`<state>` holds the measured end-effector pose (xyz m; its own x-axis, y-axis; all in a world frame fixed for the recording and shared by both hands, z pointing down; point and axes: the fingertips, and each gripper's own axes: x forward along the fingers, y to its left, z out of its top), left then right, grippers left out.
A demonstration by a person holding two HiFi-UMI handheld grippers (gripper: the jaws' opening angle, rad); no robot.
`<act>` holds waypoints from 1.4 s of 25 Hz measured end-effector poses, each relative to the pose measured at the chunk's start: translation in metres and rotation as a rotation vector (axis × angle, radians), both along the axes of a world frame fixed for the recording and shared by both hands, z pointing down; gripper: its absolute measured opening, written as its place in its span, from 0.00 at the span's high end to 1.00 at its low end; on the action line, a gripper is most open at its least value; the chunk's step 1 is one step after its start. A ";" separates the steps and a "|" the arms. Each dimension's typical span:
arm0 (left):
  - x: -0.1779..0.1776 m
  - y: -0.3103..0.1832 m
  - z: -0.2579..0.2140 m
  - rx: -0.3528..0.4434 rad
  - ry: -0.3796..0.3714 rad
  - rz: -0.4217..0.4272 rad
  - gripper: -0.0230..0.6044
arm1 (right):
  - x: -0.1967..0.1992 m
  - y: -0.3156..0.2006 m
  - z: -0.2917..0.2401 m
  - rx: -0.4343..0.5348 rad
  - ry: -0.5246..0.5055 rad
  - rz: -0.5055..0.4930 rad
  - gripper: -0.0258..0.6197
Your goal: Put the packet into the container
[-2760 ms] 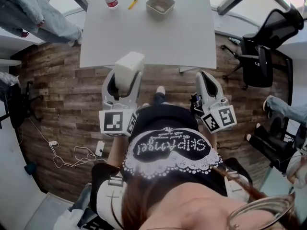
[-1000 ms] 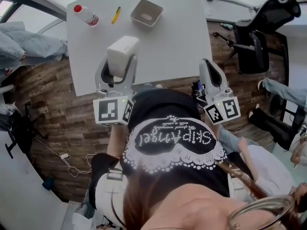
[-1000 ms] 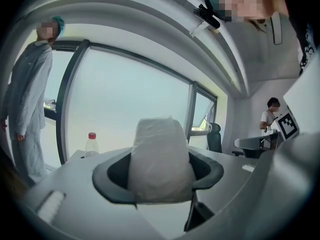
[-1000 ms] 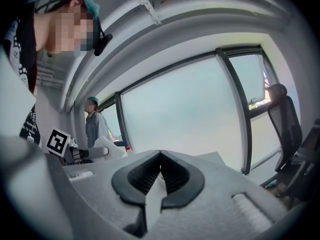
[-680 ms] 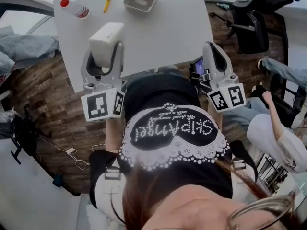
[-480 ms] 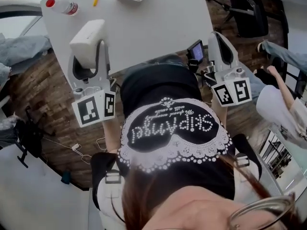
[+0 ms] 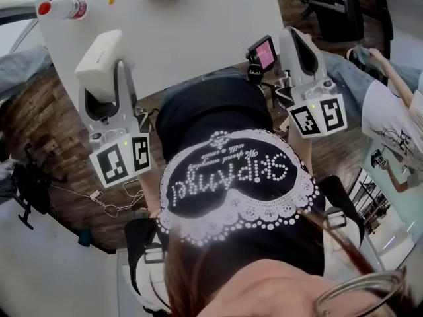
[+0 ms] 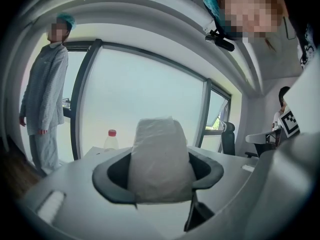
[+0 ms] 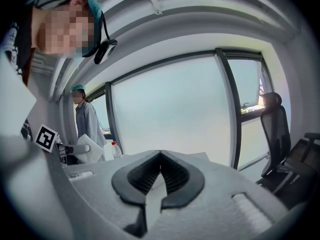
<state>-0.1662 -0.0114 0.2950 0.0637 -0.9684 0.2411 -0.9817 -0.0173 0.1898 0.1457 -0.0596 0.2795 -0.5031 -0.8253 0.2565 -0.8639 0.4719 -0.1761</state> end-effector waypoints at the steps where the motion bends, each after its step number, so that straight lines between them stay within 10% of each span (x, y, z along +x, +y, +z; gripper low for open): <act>1: 0.003 0.000 -0.001 -0.001 0.004 -0.003 0.51 | 0.000 -0.003 -0.001 0.001 0.001 -0.010 0.97; 35: 0.026 0.006 -0.003 -0.013 -0.005 -0.017 0.51 | 0.014 -0.012 0.009 -0.006 -0.005 -0.017 0.97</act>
